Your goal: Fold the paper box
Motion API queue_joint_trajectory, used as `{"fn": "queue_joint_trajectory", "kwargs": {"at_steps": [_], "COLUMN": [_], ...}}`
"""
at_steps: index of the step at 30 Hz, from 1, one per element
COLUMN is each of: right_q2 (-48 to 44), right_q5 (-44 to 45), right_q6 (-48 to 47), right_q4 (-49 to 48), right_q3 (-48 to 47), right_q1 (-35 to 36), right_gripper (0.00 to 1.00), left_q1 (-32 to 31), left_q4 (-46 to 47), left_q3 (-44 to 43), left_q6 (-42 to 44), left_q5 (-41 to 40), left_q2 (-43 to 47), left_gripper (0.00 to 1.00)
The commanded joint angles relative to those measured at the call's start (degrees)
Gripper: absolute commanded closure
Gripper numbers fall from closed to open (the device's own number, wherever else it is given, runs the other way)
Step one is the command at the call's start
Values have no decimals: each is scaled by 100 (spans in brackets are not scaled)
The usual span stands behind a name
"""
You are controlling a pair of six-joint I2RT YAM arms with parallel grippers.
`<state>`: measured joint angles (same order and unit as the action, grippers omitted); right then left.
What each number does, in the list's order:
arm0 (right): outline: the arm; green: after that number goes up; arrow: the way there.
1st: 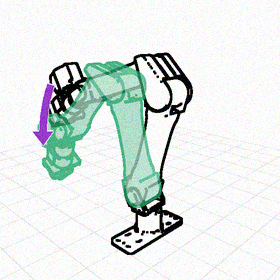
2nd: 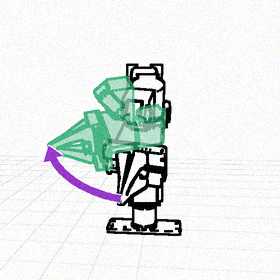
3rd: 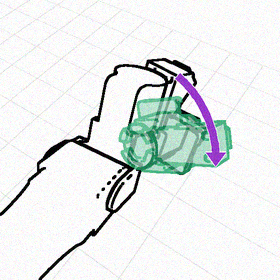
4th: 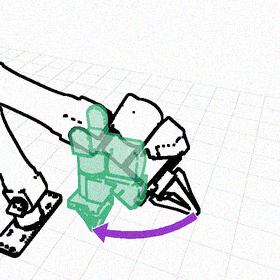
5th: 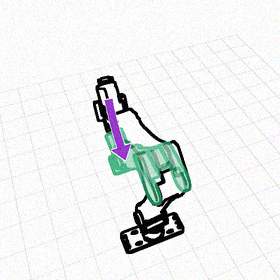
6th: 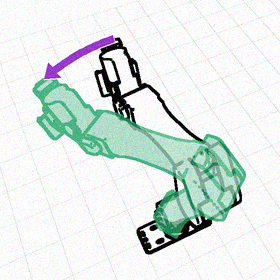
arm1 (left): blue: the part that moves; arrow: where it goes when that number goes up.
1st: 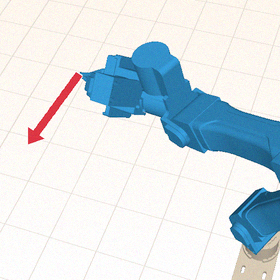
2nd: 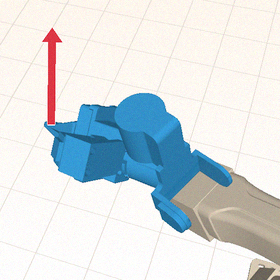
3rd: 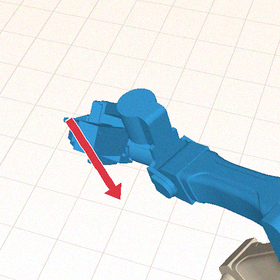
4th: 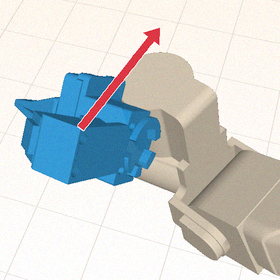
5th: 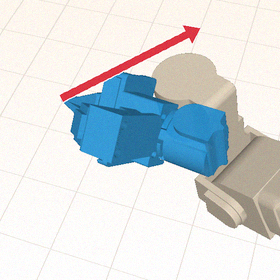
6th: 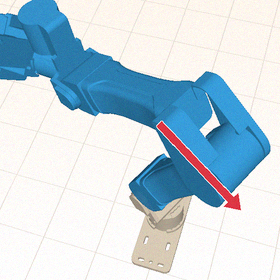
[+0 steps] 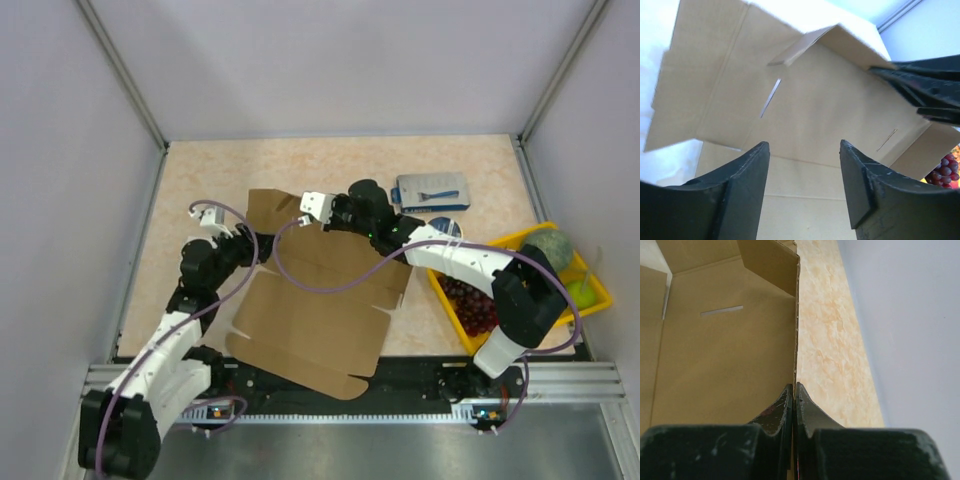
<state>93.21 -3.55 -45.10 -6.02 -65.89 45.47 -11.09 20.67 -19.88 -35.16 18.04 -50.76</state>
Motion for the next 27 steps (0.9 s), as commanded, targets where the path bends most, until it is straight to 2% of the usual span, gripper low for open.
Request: {"fn": "queue_joint_trajectory", "kwargs": {"at_steps": [1,3,7,10,15,17,20,22,24,27], "right_q2": [-110,-23,48,109,180,232,268,285,329,321], "right_q5": [-40,-145,-584,-865,-1121,-1174,-1253,-1297,-1288,-1297], "right_q6": [-542,-649,-693,-667,-719,-754,-737,-719,-702,-614], "right_q4": [-225,169,478,750,980,1015,1033,1033,1024,989], "right_q3": [-82,-336,-618,-864,-1093,-1163,-1224,-1242,-1286,-1321], "right_q1": [32,14,-82,-161,-258,-311,-346,-346,-364,-390], "right_gripper": [100,100,100,100,100,100,100,100,100,100], "left_q1": [2,2,-16,-95,-394,-429,-472,-621,-718,-798], "left_q4": [-1222,-1424,-1732,-1548,-1917,-1882,-1698,-1452,-1407,-1346], "left_q3": [-778,-1095,-1999,-2396,-3003,-3127,-3250,-3233,-3233,-3180], "left_q6": [544,972,1871,2337,3250,3348,3428,3655,3831,3832], "left_q5": [-99,-99,-99,-274,-318,-477,-732,-828,-1100,-1224], "left_q2": [585,437,-178,-697,-1392,-1576,-1743,-1797,-1911,-1999], "left_gripper": [34,33,38,39,41,44,55,56,65,72]}}
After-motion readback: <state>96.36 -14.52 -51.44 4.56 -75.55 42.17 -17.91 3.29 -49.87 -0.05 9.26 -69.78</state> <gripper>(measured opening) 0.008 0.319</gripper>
